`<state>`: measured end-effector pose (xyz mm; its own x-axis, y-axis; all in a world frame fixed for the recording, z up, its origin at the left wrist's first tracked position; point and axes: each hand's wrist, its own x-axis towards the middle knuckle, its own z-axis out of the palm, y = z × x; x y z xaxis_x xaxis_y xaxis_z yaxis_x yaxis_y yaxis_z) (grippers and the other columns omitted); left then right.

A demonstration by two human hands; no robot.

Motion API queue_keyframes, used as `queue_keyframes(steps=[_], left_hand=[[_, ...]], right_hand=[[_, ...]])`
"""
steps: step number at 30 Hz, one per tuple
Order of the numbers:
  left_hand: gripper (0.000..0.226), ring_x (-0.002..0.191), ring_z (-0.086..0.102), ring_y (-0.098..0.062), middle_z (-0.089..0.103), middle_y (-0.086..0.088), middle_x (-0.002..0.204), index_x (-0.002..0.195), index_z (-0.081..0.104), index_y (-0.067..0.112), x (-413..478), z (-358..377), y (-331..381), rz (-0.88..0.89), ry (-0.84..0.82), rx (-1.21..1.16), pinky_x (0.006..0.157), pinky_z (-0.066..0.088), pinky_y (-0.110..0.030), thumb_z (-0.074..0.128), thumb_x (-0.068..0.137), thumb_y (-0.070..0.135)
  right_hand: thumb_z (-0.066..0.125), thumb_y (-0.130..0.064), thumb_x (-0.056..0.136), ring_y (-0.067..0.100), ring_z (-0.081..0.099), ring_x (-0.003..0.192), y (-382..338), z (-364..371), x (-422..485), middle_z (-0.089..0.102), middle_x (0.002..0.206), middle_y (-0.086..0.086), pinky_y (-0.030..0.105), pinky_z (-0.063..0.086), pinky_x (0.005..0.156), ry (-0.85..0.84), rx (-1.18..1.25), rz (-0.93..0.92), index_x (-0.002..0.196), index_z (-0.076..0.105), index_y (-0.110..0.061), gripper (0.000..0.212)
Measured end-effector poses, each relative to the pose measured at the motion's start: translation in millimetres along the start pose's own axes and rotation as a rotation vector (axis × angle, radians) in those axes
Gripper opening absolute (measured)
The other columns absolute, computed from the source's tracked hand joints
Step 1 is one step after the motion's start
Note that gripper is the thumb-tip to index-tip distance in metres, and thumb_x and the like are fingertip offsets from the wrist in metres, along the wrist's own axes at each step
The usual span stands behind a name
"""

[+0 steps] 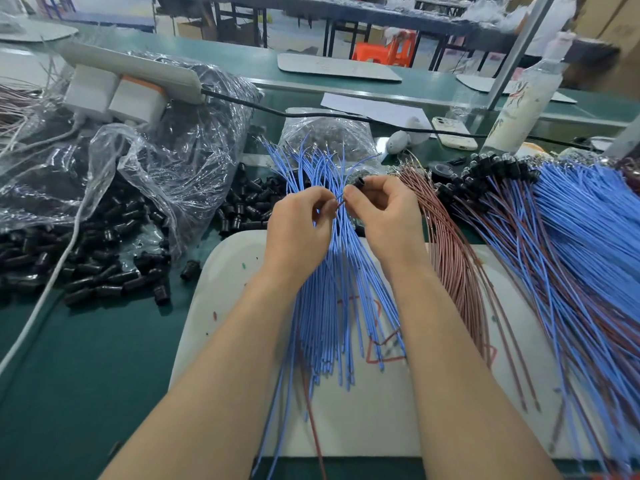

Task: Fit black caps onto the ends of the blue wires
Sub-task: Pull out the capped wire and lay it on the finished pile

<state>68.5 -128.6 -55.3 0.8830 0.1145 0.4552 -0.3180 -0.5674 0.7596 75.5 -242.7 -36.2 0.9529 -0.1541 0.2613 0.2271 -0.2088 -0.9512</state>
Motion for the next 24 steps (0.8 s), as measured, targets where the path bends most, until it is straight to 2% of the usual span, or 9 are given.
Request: queue_keyframes(steps=[9,15,21,24], left_hand=[[0.016,0.073,0.060,-0.019,0.068,0.001,0.076,0.086,0.069,0.011,-1.7,-0.5,2.7,0.022,0.009,0.007,0.070,0.048,-0.035,0.054,0.092,0.011],[0.016,0.074,0.062,-0.017,0.069,0.000,0.076,0.088,0.069,0.012,-0.4,1.0,0.8,-0.034,0.005,-0.013,0.069,0.047,-0.030,0.055,0.093,0.016],[0.018,0.072,0.063,-0.019,0.069,-0.002,0.073,0.085,0.068,0.012,-0.4,1.7,-3.0,-0.075,-0.021,0.008,0.065,0.042,-0.024,0.055,0.095,0.020],[0.019,0.071,0.061,-0.019,0.069,-0.001,0.073,0.081,0.067,0.014,0.3,1.3,-3.5,-0.098,-0.040,0.025,0.065,0.042,-0.023,0.055,0.094,0.021]], right_hand=[[0.069,-0.015,0.085,0.011,0.067,0.079,6.3,4.7,-0.1,0.067,0.080,-0.004,0.030,0.056,0.080,-0.029,-0.078,-0.021,0.091,0.062,-0.015,0.008],[0.069,-0.015,0.085,0.015,0.068,0.082,5.7,4.8,0.1,0.068,0.080,-0.004,0.037,0.056,0.084,-0.021,-0.046,-0.012,0.083,0.060,-0.023,0.012],[0.069,-0.017,0.085,0.015,0.067,0.083,4.1,2.2,1.4,0.068,0.083,-0.003,0.041,0.055,0.085,0.011,-0.032,0.003,0.087,0.061,-0.022,0.010],[0.069,-0.014,0.085,0.015,0.067,0.082,2.7,1.7,1.7,0.068,0.083,-0.002,0.042,0.055,0.085,0.026,-0.024,-0.012,0.091,0.063,-0.015,0.009]])
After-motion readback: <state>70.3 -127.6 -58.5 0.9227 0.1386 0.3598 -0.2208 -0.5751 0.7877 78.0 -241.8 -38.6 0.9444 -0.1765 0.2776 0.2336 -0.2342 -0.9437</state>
